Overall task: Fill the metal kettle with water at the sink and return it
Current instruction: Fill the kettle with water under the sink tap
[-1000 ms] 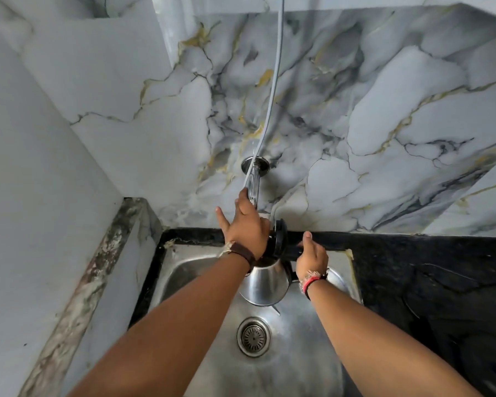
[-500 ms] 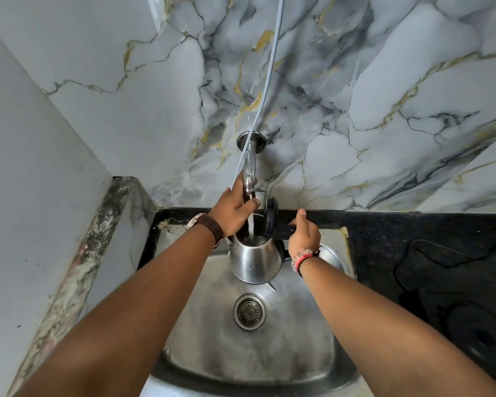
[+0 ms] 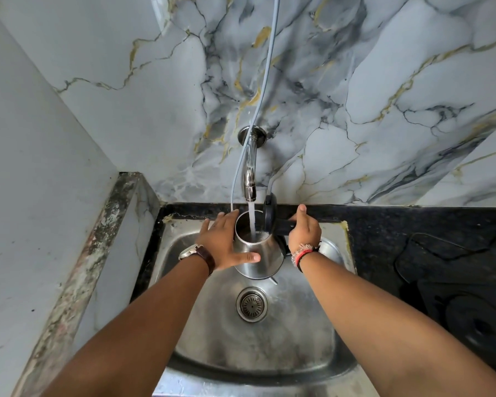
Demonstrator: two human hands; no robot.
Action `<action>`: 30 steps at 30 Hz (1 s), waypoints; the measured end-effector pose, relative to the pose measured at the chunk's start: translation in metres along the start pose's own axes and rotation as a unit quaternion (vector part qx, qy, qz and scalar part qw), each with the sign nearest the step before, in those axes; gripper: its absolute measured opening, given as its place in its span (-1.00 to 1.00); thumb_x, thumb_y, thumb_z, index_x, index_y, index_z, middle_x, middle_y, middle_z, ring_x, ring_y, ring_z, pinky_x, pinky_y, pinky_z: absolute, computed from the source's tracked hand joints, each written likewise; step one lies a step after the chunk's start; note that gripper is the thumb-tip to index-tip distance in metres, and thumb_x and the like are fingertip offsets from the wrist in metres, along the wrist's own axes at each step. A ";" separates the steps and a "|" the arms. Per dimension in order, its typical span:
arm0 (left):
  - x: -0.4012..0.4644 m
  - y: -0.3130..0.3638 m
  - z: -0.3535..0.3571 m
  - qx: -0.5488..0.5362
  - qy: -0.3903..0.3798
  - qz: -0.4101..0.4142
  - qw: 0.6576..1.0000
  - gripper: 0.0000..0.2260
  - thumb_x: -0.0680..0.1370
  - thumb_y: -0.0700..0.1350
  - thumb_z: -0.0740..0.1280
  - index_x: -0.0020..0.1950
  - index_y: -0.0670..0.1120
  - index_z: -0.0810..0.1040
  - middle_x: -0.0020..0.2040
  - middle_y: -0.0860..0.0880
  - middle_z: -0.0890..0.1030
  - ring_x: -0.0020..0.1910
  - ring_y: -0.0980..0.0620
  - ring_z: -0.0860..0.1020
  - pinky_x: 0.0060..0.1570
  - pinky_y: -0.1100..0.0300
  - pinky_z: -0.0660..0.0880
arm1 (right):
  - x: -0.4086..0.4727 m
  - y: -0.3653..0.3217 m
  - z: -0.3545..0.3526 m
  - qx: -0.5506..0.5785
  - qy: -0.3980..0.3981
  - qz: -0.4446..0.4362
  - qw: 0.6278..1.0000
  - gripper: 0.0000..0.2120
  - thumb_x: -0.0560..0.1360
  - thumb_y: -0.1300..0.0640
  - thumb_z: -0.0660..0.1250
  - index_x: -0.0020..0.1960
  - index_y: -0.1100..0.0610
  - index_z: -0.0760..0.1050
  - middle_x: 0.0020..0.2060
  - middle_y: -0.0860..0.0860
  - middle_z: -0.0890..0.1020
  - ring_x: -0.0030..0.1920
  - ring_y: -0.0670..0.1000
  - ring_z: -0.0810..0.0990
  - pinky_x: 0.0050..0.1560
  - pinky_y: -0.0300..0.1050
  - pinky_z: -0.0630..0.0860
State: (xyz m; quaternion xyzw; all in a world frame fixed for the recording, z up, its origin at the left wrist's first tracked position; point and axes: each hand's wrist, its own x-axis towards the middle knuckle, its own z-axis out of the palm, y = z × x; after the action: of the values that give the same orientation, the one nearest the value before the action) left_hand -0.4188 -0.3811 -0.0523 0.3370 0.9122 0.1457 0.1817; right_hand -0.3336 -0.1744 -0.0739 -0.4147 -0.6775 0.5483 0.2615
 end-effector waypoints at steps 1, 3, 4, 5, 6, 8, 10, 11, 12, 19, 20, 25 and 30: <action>0.000 0.000 0.002 0.000 0.007 0.002 1.000 0.23 0.22 0.68 0.27 0.66 0.03 -0.09 0.69 0.02 0.09 0.66 -0.05 -0.02 0.59 -0.18 -0.17 | -0.001 0.001 -0.001 0.000 0.000 -0.001 1.000 -0.37 0.46 -0.42 0.02 -0.39 0.04 0.54 -0.41 0.04 0.63 -0.30 0.07 0.60 -0.24 -0.08 0.44; -0.001 0.001 0.005 -0.005 0.017 0.006 1.000 0.20 0.24 0.66 0.28 0.66 0.04 -0.08 0.68 0.02 0.10 0.66 -0.04 -0.04 0.59 -0.16 -0.19 | -0.004 0.001 -0.002 0.002 -0.001 -0.002 1.000 -0.37 0.45 -0.43 0.02 -0.39 0.04 0.53 -0.42 0.03 0.61 -0.30 0.06 0.58 -0.28 -0.11 0.38; -0.001 0.001 0.005 -0.004 0.019 0.007 1.000 0.20 0.24 0.66 0.28 0.66 0.04 -0.07 0.68 0.03 0.11 0.66 -0.04 -0.04 0.58 -0.16 -0.20 | -0.004 0.001 -0.003 0.003 -0.002 -0.002 1.000 -0.38 0.45 -0.43 0.02 -0.39 0.03 0.53 -0.42 0.02 0.61 -0.30 0.05 0.58 -0.29 -0.13 0.37; -0.001 0.001 0.005 -0.002 0.020 0.008 1.000 0.19 0.25 0.66 0.28 0.66 0.04 -0.07 0.68 0.03 0.11 0.66 -0.04 -0.05 0.58 -0.16 -0.20 | -0.005 0.002 -0.004 0.003 -0.003 0.000 1.000 -0.38 0.44 -0.43 0.02 -0.39 0.03 0.52 -0.42 0.01 0.60 -0.30 0.05 0.57 -0.29 -0.14 0.37; -0.002 0.002 0.005 0.001 0.020 0.009 1.000 0.19 0.25 0.66 0.28 0.66 0.04 -0.06 0.68 0.02 0.12 0.66 -0.04 -0.05 0.58 -0.17 -0.20 | -0.006 0.002 -0.005 0.003 -0.002 0.002 1.000 -0.39 0.44 -0.43 0.02 -0.39 0.02 0.52 -0.43 0.01 0.60 -0.31 0.05 0.57 -0.30 -0.14 0.37; -0.002 0.003 0.006 0.010 0.019 0.011 1.000 0.19 0.25 0.66 0.27 0.65 0.05 -0.06 0.68 0.02 0.12 0.66 -0.06 -0.05 0.58 -0.19 -0.20 | -0.008 0.002 -0.006 0.007 0.001 0.007 1.000 -0.40 0.43 -0.43 0.04 -0.40 0.02 0.52 -0.43 0.01 0.59 -0.31 0.05 0.56 -0.30 -0.15 0.39; -0.001 0.004 0.006 0.015 0.021 0.012 1.000 0.19 0.24 0.67 0.26 0.65 0.05 -0.06 0.68 0.01 0.13 0.66 -0.07 -0.04 0.58 -0.18 -0.20 | -0.008 0.003 -0.008 0.007 0.003 0.010 1.000 -0.41 0.44 -0.42 0.05 -0.40 0.02 0.52 -0.43 0.02 0.59 -0.31 0.07 0.57 -0.28 -0.14 0.41; -0.001 0.004 0.006 0.016 0.023 0.013 1.000 0.19 0.24 0.67 0.25 0.65 0.05 -0.05 0.68 0.01 0.14 0.66 -0.07 -0.04 0.58 -0.18 -0.21 | -0.008 0.003 -0.008 0.007 0.003 0.010 1.000 -0.41 0.44 -0.41 0.05 -0.40 0.01 0.52 -0.42 0.03 0.60 -0.29 0.09 0.58 -0.27 -0.12 0.43; 0.000 0.004 0.007 0.017 0.024 0.014 0.999 0.19 0.24 0.67 0.25 0.65 0.04 -0.05 0.68 0.01 0.14 0.66 -0.07 -0.04 0.57 -0.16 -0.22 | -0.008 0.003 -0.009 0.006 0.003 0.009 1.000 -0.41 0.45 -0.41 0.05 -0.41 0.01 0.52 -0.42 0.04 0.60 -0.28 0.12 0.58 -0.24 -0.09 0.45; 0.002 0.003 0.014 0.018 0.028 0.016 0.999 0.21 0.20 0.70 0.24 0.65 0.06 -0.04 0.67 0.02 0.17 0.66 -0.06 -0.03 0.54 -0.10 -0.27 | -0.012 0.004 -0.013 -0.004 0.007 0.014 1.000 -0.35 0.48 -0.39 0.05 -0.32 0.16 0.54 -0.36 0.17 0.62 -0.25 0.21 0.58 -0.17 0.13 0.53; 0.002 0.003 0.014 0.019 0.027 0.016 0.999 0.21 0.20 0.70 0.24 0.65 0.06 -0.04 0.67 0.02 0.17 0.66 -0.06 -0.03 0.54 -0.09 -0.27 | -0.014 0.004 -0.014 -0.007 0.008 0.017 1.000 -0.40 0.48 -0.38 0.05 -0.34 0.08 0.54 -0.38 0.08 0.61 -0.27 0.13 0.57 -0.19 0.07 0.50; 0.000 0.002 0.016 0.026 0.026 0.018 0.999 0.21 0.20 0.71 0.22 0.64 0.06 -0.03 0.67 0.01 0.17 0.66 -0.05 -0.03 0.55 -0.09 -0.28 | -0.018 0.002 -0.015 -0.010 0.009 0.029 1.000 -0.44 0.46 -0.40 0.04 -0.39 -0.01 0.52 -0.39 -0.01 0.61 -0.24 0.15 0.60 -0.11 0.10 0.57; -0.002 0.001 0.017 0.027 0.024 0.018 0.999 0.22 0.20 0.71 0.22 0.64 0.04 -0.03 0.67 0.00 0.16 0.66 -0.05 -0.03 0.57 -0.11 -0.24 | -0.021 0.002 -0.015 -0.011 0.009 0.026 1.000 -0.38 0.45 -0.42 0.03 -0.38 0.05 0.52 -0.38 0.10 0.63 -0.25 0.21 0.61 -0.11 0.18 0.61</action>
State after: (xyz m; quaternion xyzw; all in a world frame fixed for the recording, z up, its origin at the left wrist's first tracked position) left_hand -0.4095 -0.3796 -0.0663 0.3544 0.9137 0.1327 0.1481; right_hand -0.3099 -0.1848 -0.0694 -0.4395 -0.6702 0.5439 0.2488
